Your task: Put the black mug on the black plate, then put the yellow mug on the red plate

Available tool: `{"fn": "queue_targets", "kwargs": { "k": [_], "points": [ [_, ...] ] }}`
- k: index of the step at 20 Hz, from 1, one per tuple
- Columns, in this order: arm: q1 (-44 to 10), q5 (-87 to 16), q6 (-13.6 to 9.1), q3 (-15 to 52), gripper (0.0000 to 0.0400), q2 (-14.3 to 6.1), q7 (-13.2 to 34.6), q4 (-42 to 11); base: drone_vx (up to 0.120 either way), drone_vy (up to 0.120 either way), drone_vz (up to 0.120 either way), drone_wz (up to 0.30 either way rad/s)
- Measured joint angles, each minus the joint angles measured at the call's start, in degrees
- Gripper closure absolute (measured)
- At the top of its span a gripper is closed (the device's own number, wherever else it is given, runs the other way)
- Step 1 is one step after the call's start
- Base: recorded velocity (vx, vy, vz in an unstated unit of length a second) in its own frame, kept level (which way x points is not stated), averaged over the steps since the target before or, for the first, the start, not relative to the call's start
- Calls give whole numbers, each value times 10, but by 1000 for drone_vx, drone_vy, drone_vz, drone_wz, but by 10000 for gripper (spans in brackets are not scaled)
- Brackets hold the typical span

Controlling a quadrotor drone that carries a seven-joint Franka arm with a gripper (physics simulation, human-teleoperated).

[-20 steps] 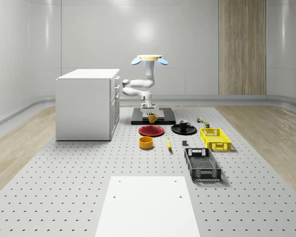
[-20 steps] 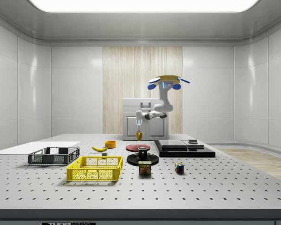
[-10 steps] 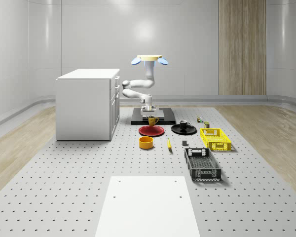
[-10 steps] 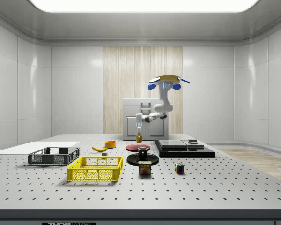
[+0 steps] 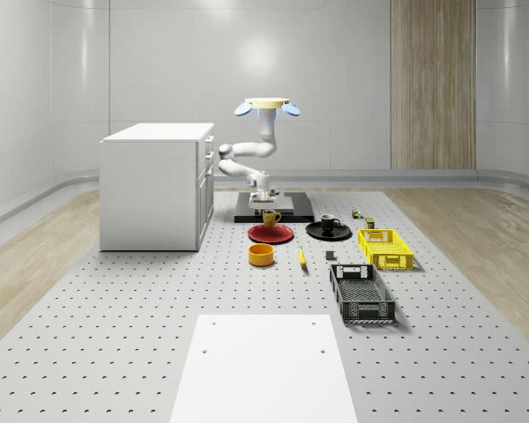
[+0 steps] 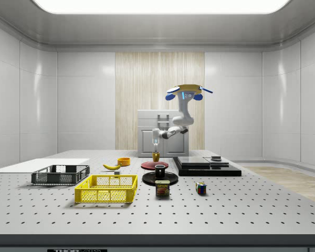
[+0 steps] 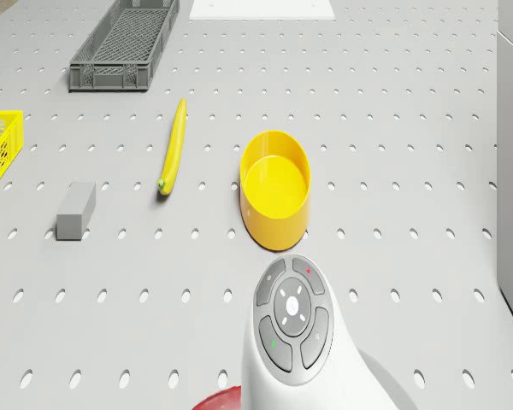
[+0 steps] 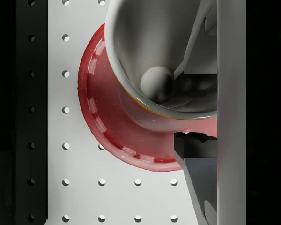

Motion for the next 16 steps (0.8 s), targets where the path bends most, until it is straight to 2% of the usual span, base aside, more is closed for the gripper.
{"fn": "queue_targets", "kwargs": {
  "k": [7, 8, 9, 11, 13, 16],
  "points": [
    [-4, -30, 13, -31, 290, 12, -7, 23, 0, 0, 0, 0],
    [-4, -33, 14, -34, 267, 14, -7, 25, 0, 0, 0, 0],
    [-5, -36, 15, -36, 208, 16, -8, 27, 0, 0, 0, 0],
    [-4, -38, 14, -38, 126, 18, -9, 28, 0, 0, 0, 0],
    [-1, -35, 10, -34, 77, 18, -10, 25, 0, 0, 0, 0],
    [6, -25, 1, -21, 36, 17, -12, 14, 0, 0, 0, 0]
  ]
}}
